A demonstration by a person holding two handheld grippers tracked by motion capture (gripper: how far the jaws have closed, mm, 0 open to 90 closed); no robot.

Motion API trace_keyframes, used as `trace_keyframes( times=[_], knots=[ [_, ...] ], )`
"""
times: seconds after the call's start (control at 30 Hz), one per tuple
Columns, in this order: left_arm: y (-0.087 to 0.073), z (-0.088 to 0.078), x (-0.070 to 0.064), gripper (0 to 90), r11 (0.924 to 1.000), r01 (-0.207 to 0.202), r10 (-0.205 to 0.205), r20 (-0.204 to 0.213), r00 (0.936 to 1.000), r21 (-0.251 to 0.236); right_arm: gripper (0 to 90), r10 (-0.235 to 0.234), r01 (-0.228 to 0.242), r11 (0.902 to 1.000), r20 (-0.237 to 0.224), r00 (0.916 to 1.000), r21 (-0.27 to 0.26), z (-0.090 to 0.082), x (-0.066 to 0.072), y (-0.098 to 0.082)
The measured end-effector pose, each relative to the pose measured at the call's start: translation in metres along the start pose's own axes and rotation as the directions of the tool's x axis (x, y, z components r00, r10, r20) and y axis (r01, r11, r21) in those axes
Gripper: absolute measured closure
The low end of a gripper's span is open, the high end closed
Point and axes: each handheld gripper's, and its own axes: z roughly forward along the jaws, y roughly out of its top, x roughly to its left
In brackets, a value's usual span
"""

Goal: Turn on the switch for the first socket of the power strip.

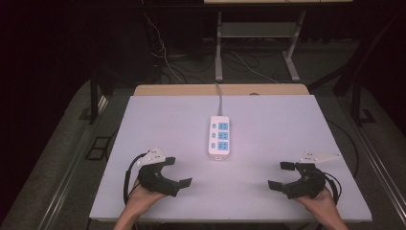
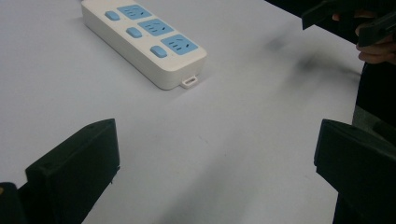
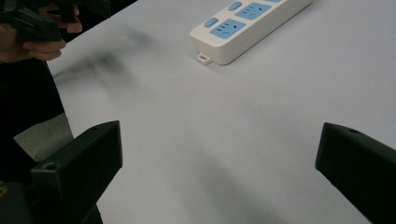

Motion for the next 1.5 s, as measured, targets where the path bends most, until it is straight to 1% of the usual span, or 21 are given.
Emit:
trace_keyframes(
  times=[0.17,0.43,0.67,1.0,1.37,1.5],
  knots=[
    [0.006,0.002,0.004,0.0,0.9999,0.014,-0.014,0.003,0.9999,0.003,0.2,-0.003,0.003,1.0,-0.001,1.0,0.003,0.0,0.0,0.0],
    [0.017,0.009,0.008,0.0,0.9998,0.012,-0.012,0.003,0.9999,0.019,0.2,-0.002,0.002,1.0,0.001,1.0,0.001,0.0,0.0,-0.001],
    [0.031,0.013,0.01,0.0,0.9992,-0.006,0.006,0.011,0.9999,0.04,0.2,0.0,0.0,1.0,-0.001,1.0,0.001,0.0,-0.001,-0.001],
    [0.049,0.017,0.013,0.0,0.998,-0.026,0.025,0.009,0.9996,0.059,0.2,-0.001,0.001,1.0,-0.002,1.0,0.002,-0.001,0.0,-0.001],
    [0.063,0.02,0.019,0.0,0.997,-0.033,0.033,0.003,0.9995,0.07,0.2,-0.001,0.001,1.0,-0.003,1.0,0.001,-0.001,0.0,-0.001],
    [0.069,0.021,0.021,0.0,0.9959,-0.039,0.039,0.001,0.9992,0.082,0.2,-0.002,0.002,1.0,-0.003,1.0,0.002,-0.001,0.0,-0.001]
  ],
)
